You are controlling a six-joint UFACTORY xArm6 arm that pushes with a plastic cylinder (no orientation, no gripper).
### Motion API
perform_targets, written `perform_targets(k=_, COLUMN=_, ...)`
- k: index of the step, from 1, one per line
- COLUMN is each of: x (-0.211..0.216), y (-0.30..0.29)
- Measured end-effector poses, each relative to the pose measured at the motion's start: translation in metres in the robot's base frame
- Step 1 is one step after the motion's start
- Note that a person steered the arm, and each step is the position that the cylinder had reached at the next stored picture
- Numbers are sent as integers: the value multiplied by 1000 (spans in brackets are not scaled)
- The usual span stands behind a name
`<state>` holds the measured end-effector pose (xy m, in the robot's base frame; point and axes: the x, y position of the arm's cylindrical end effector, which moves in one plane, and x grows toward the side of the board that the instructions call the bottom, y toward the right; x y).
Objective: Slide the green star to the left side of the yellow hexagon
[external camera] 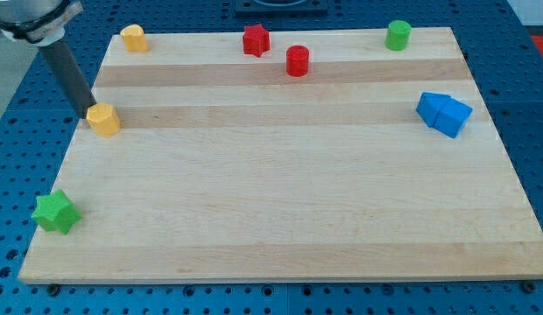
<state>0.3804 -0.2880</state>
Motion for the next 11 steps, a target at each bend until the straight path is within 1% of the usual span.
perform_targets(k=1, x=20, y=5)
perform_targets(k=3, x=93, y=89)
perform_targets(k=4, x=135, y=116)
perform_targets(k=5, x=189, y=113)
perform_targets(k=6, x=213, y=77)
perform_targets(k=7, x=218, y=21)
perform_targets(k=8, x=214, y=-16)
perform_targets(k=9, x=199, y=5)
perform_targets(k=10, x=208, y=25)
perform_targets(k=11, x=207, y=10)
